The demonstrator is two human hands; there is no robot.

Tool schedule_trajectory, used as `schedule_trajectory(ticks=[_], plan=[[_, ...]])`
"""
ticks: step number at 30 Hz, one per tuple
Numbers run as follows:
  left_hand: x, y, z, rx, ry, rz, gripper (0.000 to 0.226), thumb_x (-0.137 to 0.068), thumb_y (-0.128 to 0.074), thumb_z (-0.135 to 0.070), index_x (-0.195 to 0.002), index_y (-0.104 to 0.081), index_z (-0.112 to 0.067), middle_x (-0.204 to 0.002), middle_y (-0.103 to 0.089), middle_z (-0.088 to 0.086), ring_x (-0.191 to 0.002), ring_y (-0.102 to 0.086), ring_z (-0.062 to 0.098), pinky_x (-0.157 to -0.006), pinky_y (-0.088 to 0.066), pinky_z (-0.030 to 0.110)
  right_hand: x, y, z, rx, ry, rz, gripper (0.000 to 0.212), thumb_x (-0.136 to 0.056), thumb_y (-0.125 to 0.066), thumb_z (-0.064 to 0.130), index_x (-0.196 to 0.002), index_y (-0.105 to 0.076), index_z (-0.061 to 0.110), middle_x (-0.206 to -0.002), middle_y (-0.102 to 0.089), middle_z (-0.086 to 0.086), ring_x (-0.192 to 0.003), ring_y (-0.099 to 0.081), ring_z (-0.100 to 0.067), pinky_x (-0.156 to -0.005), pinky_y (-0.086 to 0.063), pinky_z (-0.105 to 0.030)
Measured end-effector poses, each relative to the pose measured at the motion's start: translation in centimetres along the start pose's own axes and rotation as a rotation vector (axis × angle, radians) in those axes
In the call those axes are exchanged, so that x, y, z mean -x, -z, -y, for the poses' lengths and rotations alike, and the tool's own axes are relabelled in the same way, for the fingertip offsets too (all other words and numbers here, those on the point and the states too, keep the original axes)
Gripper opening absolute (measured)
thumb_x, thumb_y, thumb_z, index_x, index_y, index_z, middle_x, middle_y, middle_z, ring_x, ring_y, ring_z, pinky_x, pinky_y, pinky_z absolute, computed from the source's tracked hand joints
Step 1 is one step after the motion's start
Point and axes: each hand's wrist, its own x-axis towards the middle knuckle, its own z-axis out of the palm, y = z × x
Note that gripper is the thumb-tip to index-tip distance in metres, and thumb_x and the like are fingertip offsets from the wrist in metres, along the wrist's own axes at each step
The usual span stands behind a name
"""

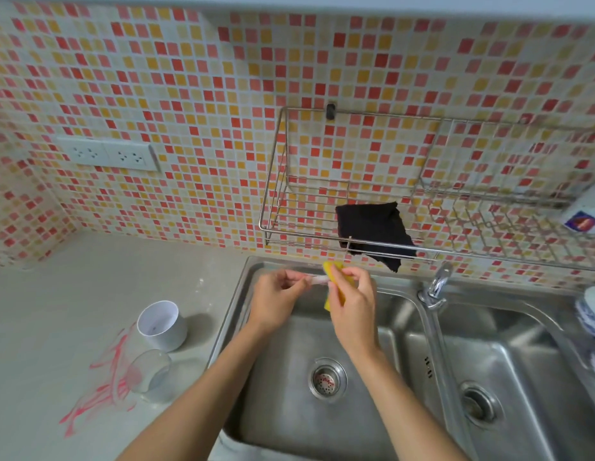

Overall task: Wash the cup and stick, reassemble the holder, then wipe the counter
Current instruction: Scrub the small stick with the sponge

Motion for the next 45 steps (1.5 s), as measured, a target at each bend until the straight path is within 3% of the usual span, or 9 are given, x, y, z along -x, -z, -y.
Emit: schedule_trajectory(ticks=[6,11,18,21,25,33,39,43,45], plan=[[-0.9,-0.2,0.6,0.012,0.014,0.079,0.013,-0.087,-0.07,-0.017,-0.086,-0.074,-0.005,-0.08,-0.076,0.006,-0.077,-0.073,0.018,-0.079,-0.058,0.033,0.6,0.3,0.8,-0.01,0.06,0.112,0.042,-0.088,-0.058,0.018,-0.13,-0.059,0.017,-0.119,-0.052,-0.006,-0.107,-0.053,-0.018,-0.096,-0.042,-0.021],[-1.0,-0.4,1.1,0.021,0.029,0.151,0.013,-0.09,-0.067,-0.013,-0.085,-0.074,-0.002,-0.079,-0.075,0.009,-0.067,-0.066,0.005,-0.07,-0.051,0.018,0.6,0.4,-0.9,0.127,0.081,0.23,0.053,-0.081,-0.066,0.007,-0.133,-0.055,0.011,-0.137,-0.053,-0.003,-0.116,-0.042,-0.018,-0.104,-0.03,-0.019],[-0.5,-0.8,1.3,-0.005,0.043,0.182,0.014,-0.092,-0.063,-0.013,-0.088,-0.073,-0.003,-0.078,-0.075,0.005,-0.064,-0.065,-0.001,-0.065,-0.048,0.015,0.1,0.8,-0.8,0.209,0.17,0.194,0.031,-0.081,-0.072,0.005,-0.11,-0.068,0.014,-0.104,-0.07,0.008,-0.09,-0.053,-0.017,-0.083,-0.046,-0.022],[-0.5,-0.2,1.8,-0.196,-0.092,0.192,0.01,-0.085,-0.072,-0.027,-0.088,-0.071,-0.017,-0.078,-0.074,-0.005,-0.073,-0.069,0.008,-0.069,-0.054,0.023,0.0,1.0,-0.6,0.208,0.191,0.246,0.018,-0.087,-0.064,0.013,-0.104,-0.068,0.016,-0.096,-0.071,0.008,-0.084,-0.056,-0.02,-0.076,-0.052,-0.029],[-0.4,0.6,1.6,-0.402,-0.327,0.229,0.011,-0.083,-0.075,-0.019,-0.093,-0.07,-0.018,-0.08,-0.069,-0.013,-0.072,-0.066,0.006,-0.07,-0.055,0.024,-0.2,1.0,-0.5,0.236,0.205,0.302,0.017,-0.082,-0.069,0.008,-0.099,-0.069,0.012,-0.092,-0.072,0.003,-0.082,-0.058,-0.025,-0.068,-0.056,-0.037],[0.0,0.3,0.7,-0.213,-0.201,0.068,0.007,-0.084,-0.075,-0.017,-0.087,-0.073,-0.011,-0.077,-0.073,-0.004,-0.071,-0.067,0.005,-0.07,-0.056,0.02,1.4,-0.2,0.8,0.185,0.078,0.175,0.044,-0.085,-0.063,0.002,-0.129,-0.058,0.004,-0.13,-0.061,-0.007,-0.107,-0.045,-0.018,-0.1,-0.032,-0.015],[0.2,0.0,0.7,-0.135,-0.14,0.032,0.009,-0.082,-0.076,-0.019,-0.084,-0.072,-0.011,-0.076,-0.074,-0.002,-0.071,-0.069,0.011,-0.069,-0.057,0.022,1.6,1.0,-0.2,0.158,-0.094,0.04,0.047,-0.083,-0.063,-0.005,-0.128,-0.061,0.01,-0.125,-0.063,-0.007,-0.107,-0.049,-0.019,-0.102,-0.028,-0.009],[0.3,-0.2,0.5,-0.128,-0.149,0.073,0.013,-0.083,-0.076,-0.021,-0.086,-0.073,-0.009,-0.078,-0.074,0.0,-0.074,-0.07,0.014,-0.071,-0.058,0.025,2.4,0.7,0.5,0.171,0.085,0.126,0.042,-0.087,-0.061,0.0,-0.128,-0.06,0.009,-0.13,-0.06,-0.003,-0.113,-0.049,-0.019,-0.105,-0.032,-0.015],[0.3,-0.3,0.6,-0.123,-0.139,0.06,0.013,-0.083,-0.076,-0.021,-0.086,-0.072,-0.01,-0.078,-0.074,0.0,-0.073,-0.07,0.013,-0.07,-0.057,0.023,1.7,1.0,-0.3,0.153,-0.071,0.051,0.044,-0.085,-0.061,-0.003,-0.126,-0.062,0.013,-0.126,-0.063,-0.004,-0.108,-0.053,-0.022,-0.101,-0.035,-0.016]])
